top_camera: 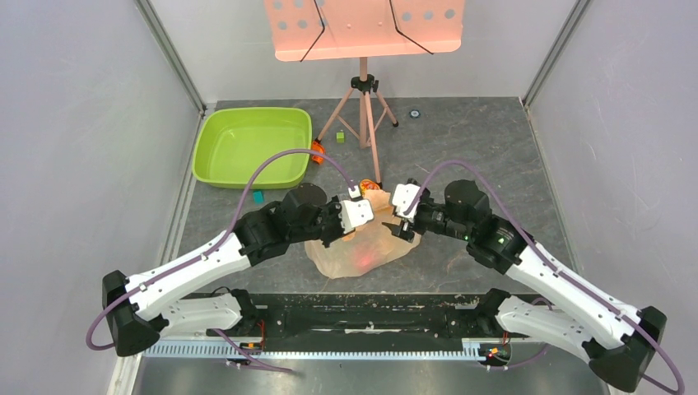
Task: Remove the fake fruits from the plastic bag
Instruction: Untie the plastic bag at the center of the board.
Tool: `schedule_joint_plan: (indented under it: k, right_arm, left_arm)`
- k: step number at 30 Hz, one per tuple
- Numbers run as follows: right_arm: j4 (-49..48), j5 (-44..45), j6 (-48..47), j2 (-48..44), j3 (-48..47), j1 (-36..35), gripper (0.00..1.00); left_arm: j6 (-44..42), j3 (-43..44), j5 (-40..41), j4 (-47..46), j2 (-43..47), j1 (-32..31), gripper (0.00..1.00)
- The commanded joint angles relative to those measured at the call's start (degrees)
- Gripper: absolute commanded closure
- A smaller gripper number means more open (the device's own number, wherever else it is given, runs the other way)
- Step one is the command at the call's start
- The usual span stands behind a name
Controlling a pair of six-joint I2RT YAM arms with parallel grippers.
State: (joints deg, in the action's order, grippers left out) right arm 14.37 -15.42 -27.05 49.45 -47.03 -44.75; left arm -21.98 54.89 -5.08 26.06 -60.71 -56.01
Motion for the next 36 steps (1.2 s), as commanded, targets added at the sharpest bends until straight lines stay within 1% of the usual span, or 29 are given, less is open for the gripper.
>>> schedule_joint_plan:
  k: [1,9,15,17,18,20,21,23,25,27,30,33,36]
  right_arm:
    - [2.5,-4.8,-9.9,3.3,-5.1,0.0,0.29]
    - [4.8,-3.3,-13.6,10.5,-10.4,0.1,0.3]
    - [8.7,-4.0,-14.9,14.0,-12.8,0.1,0.41]
    - [9.3,-3.9,-15.1,14.6,-13.1,0.0,0.47]
    - [9.4,-3.8,-15.0,14.8,-13.2,0.0,0.51]
    - [8.8,-3.1,-14.0,14.8,-13.3,0.1,0.66]
    - [8.3,-2.3,-13.2,14.8,-13.3,0.1,0.79]
    - [4.9,1.2,-9.5,14.4,-12.7,0.1,1.0]
    - [0.2,5.2,-5.1,13.3,-11.1,0.1,1.0]
    - [-5.2,7.9,-1.5,12.2,-9.6,0.1,1.0]
    - [-12.4,14.2,6.0,11.3,-8.3,0.4,1.0]
    - [-16.6,19.4,14.4,11.7,-9.7,1.3,1.0]
    - [-18.6,22.7,21.6,11.5,-10.7,2.4,1.0]
  left_arm:
    - [-3.4,-0.7,-1.7,-2.4,1.2,-0.1,0.98]
    - [-4.3,-1.6,-2.5,-2.8,1.4,-0.1,0.98]
    - [-4.8,-1.8,-2.2,-3.0,1.5,-0.1,0.98]
    - [-4.8,-1.9,-2.0,-3.2,1.6,-0.1,0.98]
    - [-4.7,-2.0,-1.9,-3.2,1.6,-0.1,0.98]
    - [-4.2,-2.0,-1.1,-3.5,1.8,-0.1,0.98]
    - [-3.8,-2.0,-0.3,-3.8,2.0,-0.2,0.98]
    - [-2.2,-2.2,1.8,-4.8,2.5,0.0,0.98]
    - [-0.2,-2.0,4.5,-5.7,3.0,0.0,0.98]
    - [2.5,-1.4,9.0,-6.7,3.3,0.0,0.98]
    - [5.5,0.0,14.9,-7.9,3.5,0.3,0.98]
    - [7.6,1.3,18.0,-9.2,3.4,0.8,0.98]
    - [10.6,2.3,21.4,-11.2,3.4,1.7,0.98]
